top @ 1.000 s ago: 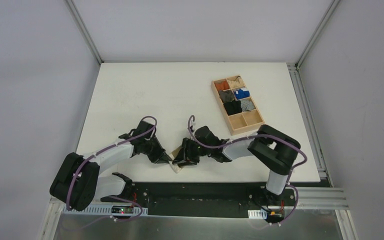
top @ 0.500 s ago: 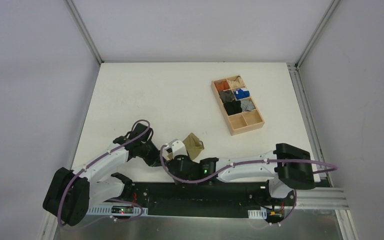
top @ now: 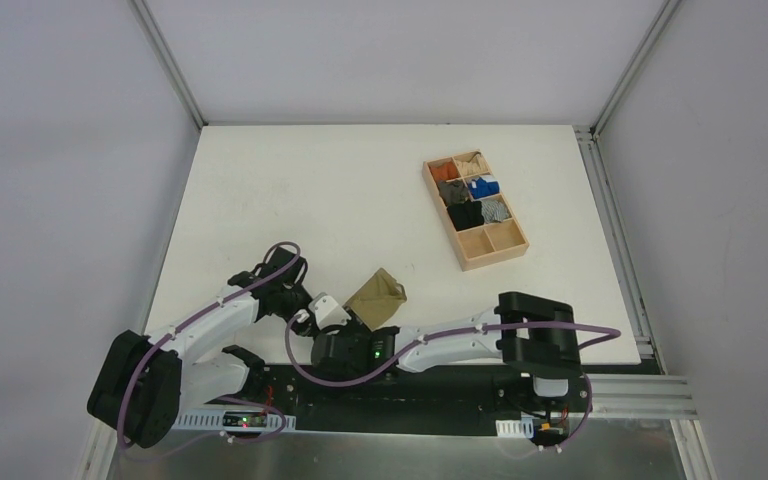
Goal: Roll the underwear
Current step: Roll the underwear to the center of the board.
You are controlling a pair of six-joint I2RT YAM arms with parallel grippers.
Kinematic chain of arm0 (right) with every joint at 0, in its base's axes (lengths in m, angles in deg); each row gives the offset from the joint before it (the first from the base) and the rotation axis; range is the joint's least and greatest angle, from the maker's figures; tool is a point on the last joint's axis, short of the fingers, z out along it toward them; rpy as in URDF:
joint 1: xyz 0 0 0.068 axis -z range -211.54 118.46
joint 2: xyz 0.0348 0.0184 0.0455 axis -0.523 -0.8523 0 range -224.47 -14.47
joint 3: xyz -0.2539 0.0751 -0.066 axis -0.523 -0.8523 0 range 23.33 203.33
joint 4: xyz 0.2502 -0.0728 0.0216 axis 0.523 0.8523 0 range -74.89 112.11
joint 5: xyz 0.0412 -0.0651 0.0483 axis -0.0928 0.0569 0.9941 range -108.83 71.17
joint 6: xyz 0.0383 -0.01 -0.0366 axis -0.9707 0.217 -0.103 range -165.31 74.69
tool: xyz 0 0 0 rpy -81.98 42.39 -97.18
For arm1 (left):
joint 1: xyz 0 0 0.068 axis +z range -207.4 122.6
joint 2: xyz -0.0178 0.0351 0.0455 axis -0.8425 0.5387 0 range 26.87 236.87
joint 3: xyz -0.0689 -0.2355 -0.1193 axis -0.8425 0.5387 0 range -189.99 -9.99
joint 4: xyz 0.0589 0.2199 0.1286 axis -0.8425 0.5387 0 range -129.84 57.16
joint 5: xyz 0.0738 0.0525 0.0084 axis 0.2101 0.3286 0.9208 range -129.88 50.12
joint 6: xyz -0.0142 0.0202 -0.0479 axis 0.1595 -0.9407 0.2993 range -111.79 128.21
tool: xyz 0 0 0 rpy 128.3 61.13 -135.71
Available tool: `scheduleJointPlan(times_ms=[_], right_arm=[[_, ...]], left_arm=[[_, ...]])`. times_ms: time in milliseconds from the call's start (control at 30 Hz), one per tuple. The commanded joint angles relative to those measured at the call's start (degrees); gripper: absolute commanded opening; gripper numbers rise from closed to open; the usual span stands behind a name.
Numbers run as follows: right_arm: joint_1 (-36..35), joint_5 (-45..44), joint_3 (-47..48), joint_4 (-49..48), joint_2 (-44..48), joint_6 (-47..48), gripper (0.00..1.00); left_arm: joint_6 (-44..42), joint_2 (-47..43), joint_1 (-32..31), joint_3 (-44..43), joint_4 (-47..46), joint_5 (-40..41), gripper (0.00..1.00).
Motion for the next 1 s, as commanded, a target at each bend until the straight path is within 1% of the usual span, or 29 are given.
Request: scheduleJointPlan(times_ms=[0, 67, 167, 200, 267, 300, 333, 367, 400, 467, 533, 667, 733, 833, 900, 967], right_arm=[[-1.3, -3.0, 1.9, -1.5, -2.6, 2.1, 0.46], [-1.7, -3.5, 1.4, -2.0, -3.3, 1.7, 0.37], [-1.7, -4.7, -0.1, -2.6, -2.6, -1.0, 0.11], [-1.3, -4.1, -1.0, -3.0, -1.9, -1.8, 0.01], [0.3, -0.8, -3.3, -4.6, 0.1, -4.3, 0.0], [1.5, 3.4, -5.1, -6.2, 1.3, -5.7, 0.0], [2.8, 5.7, -7.2, -8.5, 3.0, -7.0, 0.0], [4.5, 10.7, -9.5, -11.7, 4.4, -8.6, 0.0], [6.0, 14.5, -11.7, -14.1, 5.8, -10.0, 0.0], [9.3, 22.0, -16.2, -18.6, 7.9, -12.8, 0.0], [12.3, 29.5, -19.3, -23.0, 8.9, -15.1, 0.0], [18.4, 46.0, -23.4, -32.7, 6.9, -20.7, 0.0], [20.7, 52.3, -24.7, -37.7, 4.9, -24.6, 0.0], [23.6, 58.6, -26.6, -45.8, 2.3, -29.6, 0.0], [25.4, 61.0, -28.3, -52.6, 1.1, -32.8, 0.0], [26.9, 62.6, -29.8, -56.4, 0.0, -35.1, 0.0]], left_arm=[[1.6, -0.5, -0.5, -1.4, 2.1, 0.7, 0.0], [1.7, -0.5, -0.5, -1.4, 2.1, 0.6, 0.0], [1.8, -0.6, -0.5, -1.5, 2.1, 0.4, 0.0], [1.8, -0.9, -0.5, -1.6, 2.2, 0.4, 0.0], [1.8, -1.4, -0.5, -1.8, 2.1, 0.2, 0.0], [1.8, -1.8, -0.5, -2.0, 2.1, 0.2, 0.0], [1.7, -2.0, -0.5, -2.3, 2.3, 0.2, 0.0], [1.7, -2.4, -0.5, -2.6, 2.4, 0.3, 0.08], [1.7, -2.8, -0.5, -2.8, 2.6, 0.5, 0.19], [1.7, -3.5, -0.5, -3.3, 2.8, 0.6, 0.34], [1.6, -4.0, -0.5, -3.6, 2.9, 0.8, 0.45], [0.5, -3.4, -0.5, -4.0, 2.8, 0.6, 0.61], [-0.8, -2.3, -0.5, -4.4, 2.8, 0.1, 0.64], [-2.5, -1.2, -0.5, -4.9, 2.8, -0.4, 0.64], [-3.2, -0.8, -0.5, -4.9, 2.8, -0.4, 0.62], [-3.6, -0.3, -0.5, -4.7, 2.5, -0.3, 0.6]])
